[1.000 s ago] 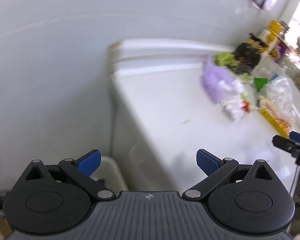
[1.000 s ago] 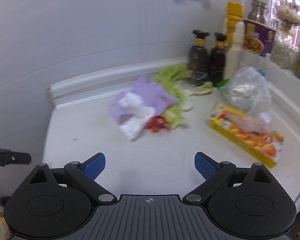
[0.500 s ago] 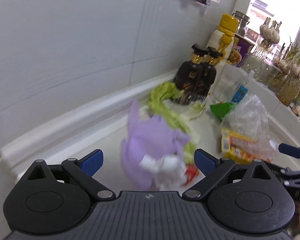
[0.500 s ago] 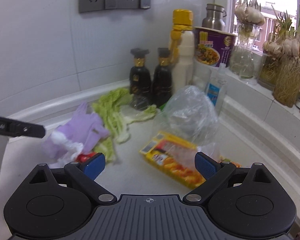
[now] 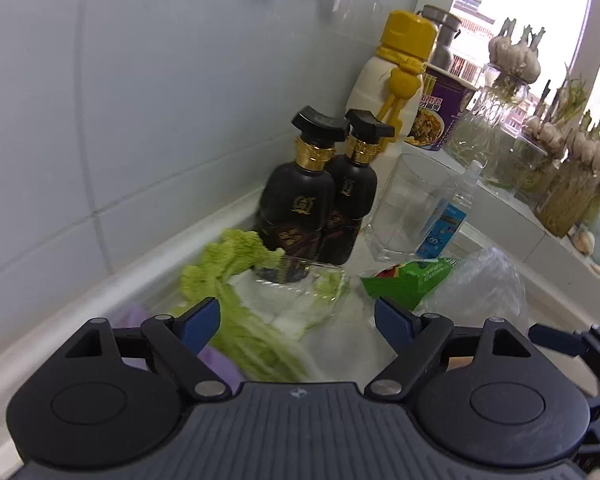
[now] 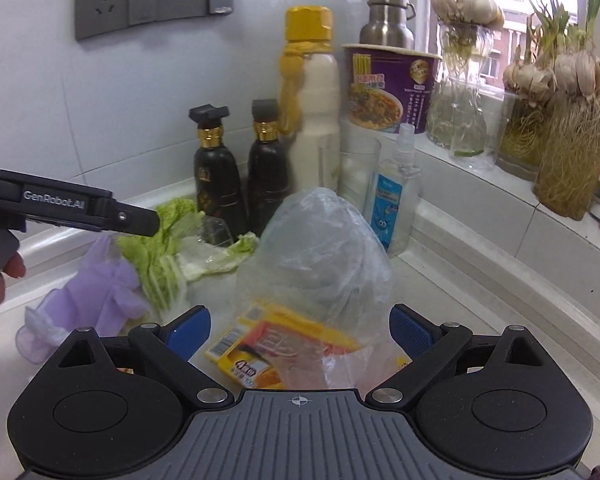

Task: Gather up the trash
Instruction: 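Grasp the clear plastic tray with the left gripper while the right grasps the clear plastic bag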

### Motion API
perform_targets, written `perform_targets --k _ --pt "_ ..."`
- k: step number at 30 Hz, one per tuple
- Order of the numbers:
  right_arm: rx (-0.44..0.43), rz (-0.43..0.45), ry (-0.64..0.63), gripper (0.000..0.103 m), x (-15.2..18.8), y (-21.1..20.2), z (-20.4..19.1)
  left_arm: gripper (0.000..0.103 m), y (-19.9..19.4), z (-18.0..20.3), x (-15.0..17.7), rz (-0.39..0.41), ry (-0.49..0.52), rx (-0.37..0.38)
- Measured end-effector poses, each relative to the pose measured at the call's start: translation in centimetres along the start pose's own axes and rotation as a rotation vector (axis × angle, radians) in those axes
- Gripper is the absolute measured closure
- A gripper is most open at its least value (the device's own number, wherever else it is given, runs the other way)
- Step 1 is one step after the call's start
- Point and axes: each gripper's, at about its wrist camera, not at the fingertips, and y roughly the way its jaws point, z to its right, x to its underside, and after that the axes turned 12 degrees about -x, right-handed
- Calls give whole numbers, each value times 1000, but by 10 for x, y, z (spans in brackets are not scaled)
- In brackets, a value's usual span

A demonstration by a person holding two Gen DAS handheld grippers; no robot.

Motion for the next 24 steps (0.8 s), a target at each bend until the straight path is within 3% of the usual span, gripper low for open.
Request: perform_targets --k 3,7,14,18,21,24 --pt "-11 6 41 5 -2 8 6 14 14 9 -2 -11 -2 -9" --pt "-29 15 87 5 -2 14 13 8 27 26 -1 8 77 -53" --pt "-28 17 111 6 -5 22 21 7 48 36 0 22 184 -101" --pt "-27 17 141 6 -7 28 27 13 53 34 0 18 176 -85" --pt "-15 20 166 8 -8 34 30 28 54 33 0 14 176 -82" --pt "-1 21 186 13 -10 39 33 28 52 32 1 18 176 -77"
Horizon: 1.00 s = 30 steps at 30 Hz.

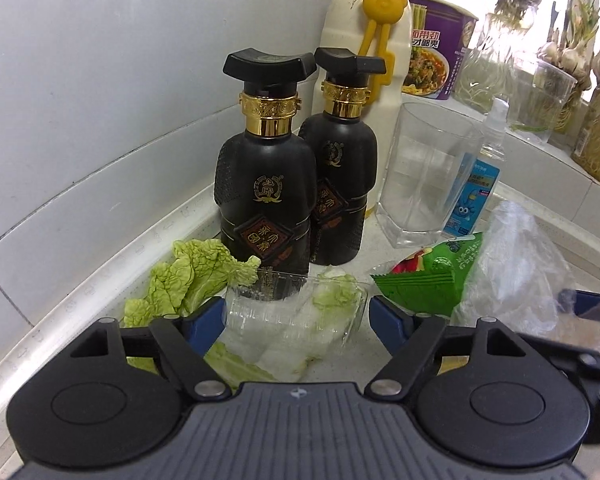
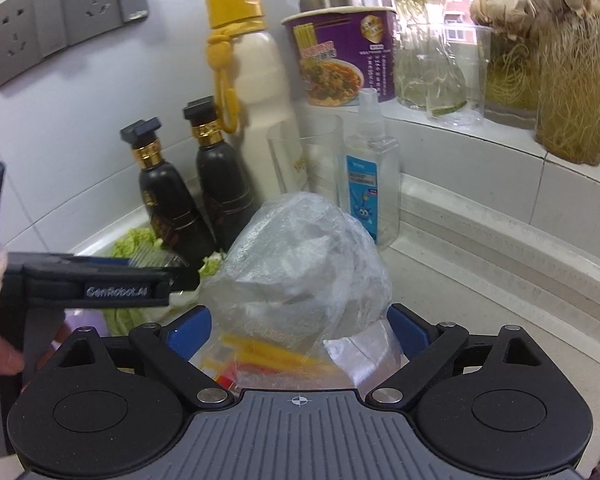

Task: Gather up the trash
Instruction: 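Grasp the clear plastic tray with the left gripper while the right grasps the clear plastic bag, then carry the clear tray in the left gripper to the wastebasket while the right carries the plastic bag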

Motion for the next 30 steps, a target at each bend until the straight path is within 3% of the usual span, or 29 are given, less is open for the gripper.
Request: perform_targets --k 3,8,11,16,26,30 --pt "22 -6 16 32 0 4 1 28 -3 -1 0 9 -3 4" --pt "-8 -29 42 79 3 4 2 29 -12 -2 1 14 -5 14" --pt "-18 -24 47 92 5 1 1 29 -18 -2 1 15 -7 17" --pt "-24 4 58 97 3 -9 -4 29 -33 -4 1 22 -17 25" --pt "-29 46 6 97 -7 -42 -24 29 -71 -18 1 51 -48 36" --pt "-48 54 0 97 -7 -56 -34 34 -88 -24 3 54 -63 39"
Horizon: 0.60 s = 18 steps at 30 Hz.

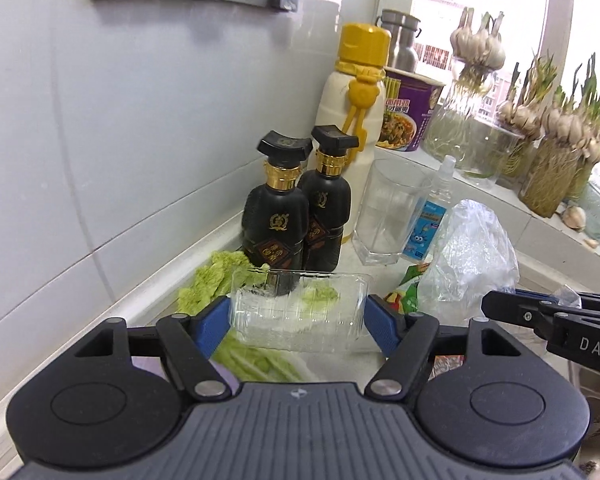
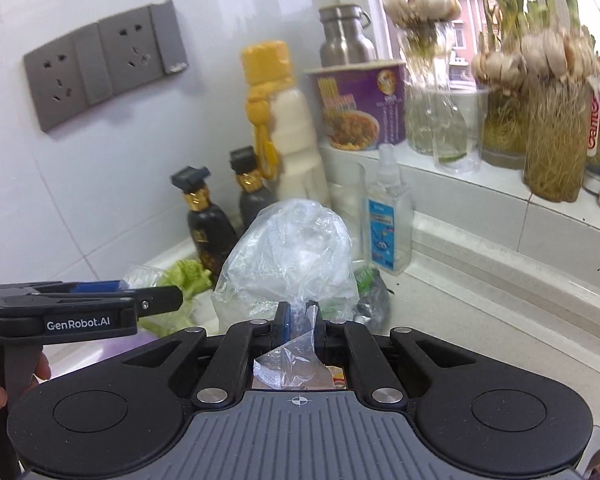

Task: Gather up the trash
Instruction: 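Carry the clear tray in the left gripper to the wastebasket while the right carries the plastic bag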

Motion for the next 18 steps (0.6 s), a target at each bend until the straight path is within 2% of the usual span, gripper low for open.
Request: perform_targets --k 18 --pt "-85 -50 4 97 29 -41 -52 34 -75 -27 40 15 -54 0"
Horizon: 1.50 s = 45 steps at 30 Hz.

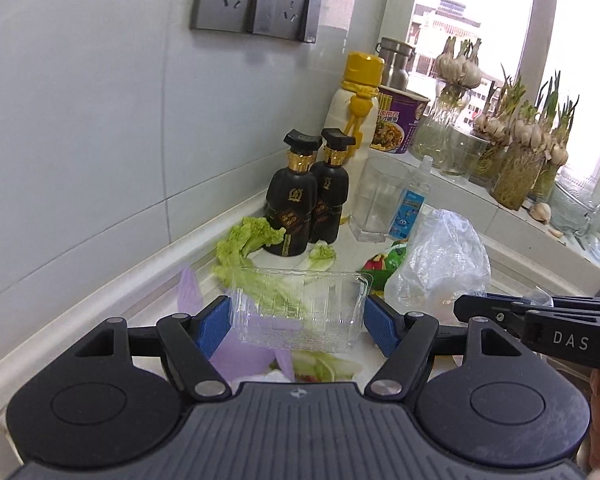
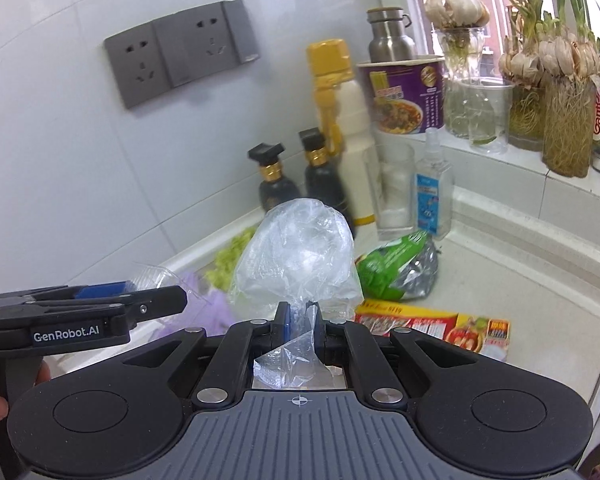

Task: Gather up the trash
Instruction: 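Carry the clear tray in the left gripper to the wastebasket while the right carries the plastic bag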

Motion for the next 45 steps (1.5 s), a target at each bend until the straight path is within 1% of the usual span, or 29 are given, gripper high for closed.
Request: perform_targets --k 8,15,19,25,34,40,45 --pt "-43 -46 -16 97 20 -17 -31 35 -35 -18 26 2 -33 -9" --pt "-85 -92 -25 98 40 -29 -59 35 -64 -33 52 -9 -84 -21" --pt "-113 -121 -11 98 51 -37 -70 35 -78 -42 65 -14 -113 -31" --pt "-138 -168 -45 98 62 -44 -82 35 -94 -54 86 -34 -168 -46" --pt "-245 -259 -67 99 76 -53 -111 35 -119 -69 123 -62 -254 -93" --pt "-323 -315 -98 100 85 -53 -140 35 -134 -93 150 -92 -353 -142" --pt "-375 -357 -147 100 91 -48 -166 35 -147 -116 169 -96 -430 -188"
